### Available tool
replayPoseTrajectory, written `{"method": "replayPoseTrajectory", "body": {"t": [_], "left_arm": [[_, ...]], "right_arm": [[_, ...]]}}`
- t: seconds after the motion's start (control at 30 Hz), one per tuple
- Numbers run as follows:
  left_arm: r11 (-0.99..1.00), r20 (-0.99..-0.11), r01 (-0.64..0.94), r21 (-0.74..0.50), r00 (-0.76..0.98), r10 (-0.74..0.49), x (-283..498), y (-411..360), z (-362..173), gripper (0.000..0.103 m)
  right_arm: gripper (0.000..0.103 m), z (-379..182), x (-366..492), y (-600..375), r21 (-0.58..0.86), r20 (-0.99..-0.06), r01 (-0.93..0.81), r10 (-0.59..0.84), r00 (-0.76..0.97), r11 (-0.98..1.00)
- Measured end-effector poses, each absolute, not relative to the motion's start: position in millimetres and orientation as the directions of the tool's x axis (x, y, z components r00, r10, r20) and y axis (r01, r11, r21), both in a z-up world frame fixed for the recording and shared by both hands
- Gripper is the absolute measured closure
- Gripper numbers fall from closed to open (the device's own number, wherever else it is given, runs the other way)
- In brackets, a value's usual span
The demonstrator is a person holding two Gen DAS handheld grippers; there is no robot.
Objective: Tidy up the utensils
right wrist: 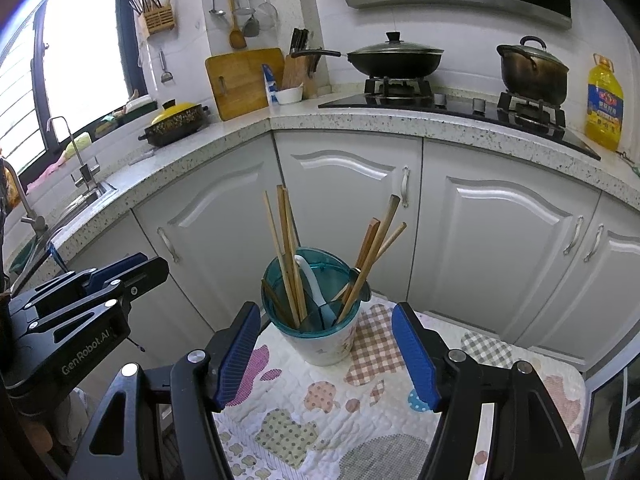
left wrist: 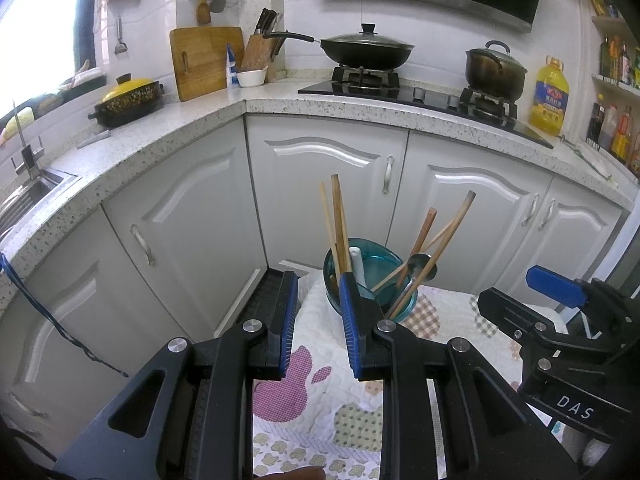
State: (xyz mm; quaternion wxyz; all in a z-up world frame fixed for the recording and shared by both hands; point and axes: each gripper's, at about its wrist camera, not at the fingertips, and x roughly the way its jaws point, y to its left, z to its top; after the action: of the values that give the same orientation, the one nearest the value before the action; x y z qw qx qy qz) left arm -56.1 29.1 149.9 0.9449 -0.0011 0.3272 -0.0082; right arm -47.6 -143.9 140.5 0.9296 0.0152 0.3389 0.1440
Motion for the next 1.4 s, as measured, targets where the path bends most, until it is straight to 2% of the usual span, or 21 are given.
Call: {"method": "replayPoseTrajectory", "body": {"t": [1.4], "left_arm": [[1.0,-0.621,0.011,-0.001,0.784,-0.009,-51,36,140,0.082]], "right_arm": [[0.035,127,-44,-140,0.112,-0.664,-0.263,0.269,0.698,0.958]]}}
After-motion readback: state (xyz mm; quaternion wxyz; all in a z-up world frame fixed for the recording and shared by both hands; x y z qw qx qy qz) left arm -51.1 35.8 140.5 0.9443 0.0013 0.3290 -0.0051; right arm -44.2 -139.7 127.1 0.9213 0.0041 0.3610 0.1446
